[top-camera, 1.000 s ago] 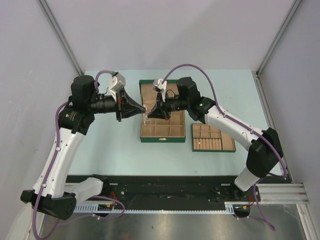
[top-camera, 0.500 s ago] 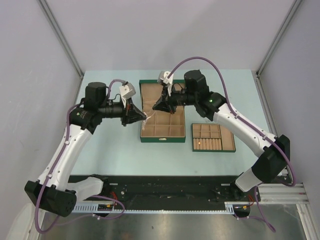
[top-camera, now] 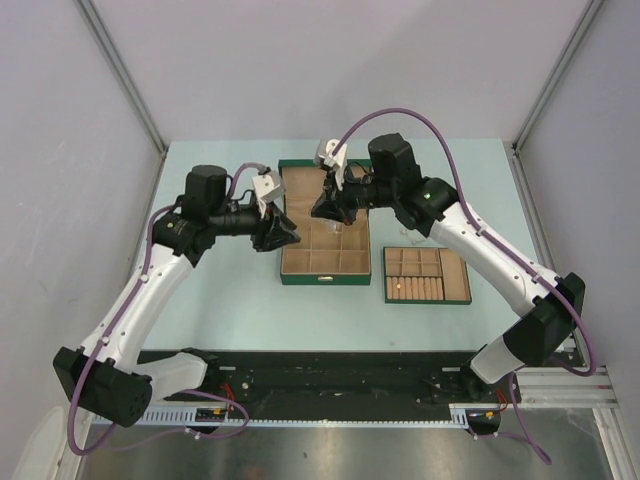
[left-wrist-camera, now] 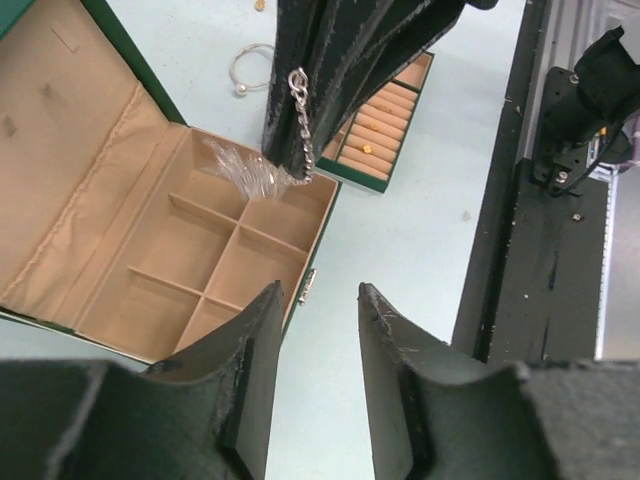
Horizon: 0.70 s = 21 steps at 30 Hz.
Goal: Organize the mixed jewelry
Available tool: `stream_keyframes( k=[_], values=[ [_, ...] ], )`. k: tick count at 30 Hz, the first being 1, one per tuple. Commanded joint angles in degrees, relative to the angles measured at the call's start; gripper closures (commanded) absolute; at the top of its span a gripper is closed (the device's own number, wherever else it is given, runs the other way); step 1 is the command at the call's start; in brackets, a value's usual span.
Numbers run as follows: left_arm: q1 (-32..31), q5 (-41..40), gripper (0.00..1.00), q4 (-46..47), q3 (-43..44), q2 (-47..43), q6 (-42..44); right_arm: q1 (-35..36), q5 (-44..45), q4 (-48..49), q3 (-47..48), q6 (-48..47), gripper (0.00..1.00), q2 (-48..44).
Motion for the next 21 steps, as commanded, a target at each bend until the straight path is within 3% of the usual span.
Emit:
stream_keyframes(
  k=[1, 21],
  values=[
    [-0.53, -0.94, 0.57, 4.02, -0.20, -0.03, 1.69, 0.27, 1.53, -2.29, 2.14, -1.85, 1.00, -1.72],
    [-2.38, 2.40, 0.40, 19.92, -4.33, 1.19, -2.17, 0.71, 4.43, -3.35, 1.79, -3.35, 1.00, -1.81]
  ],
)
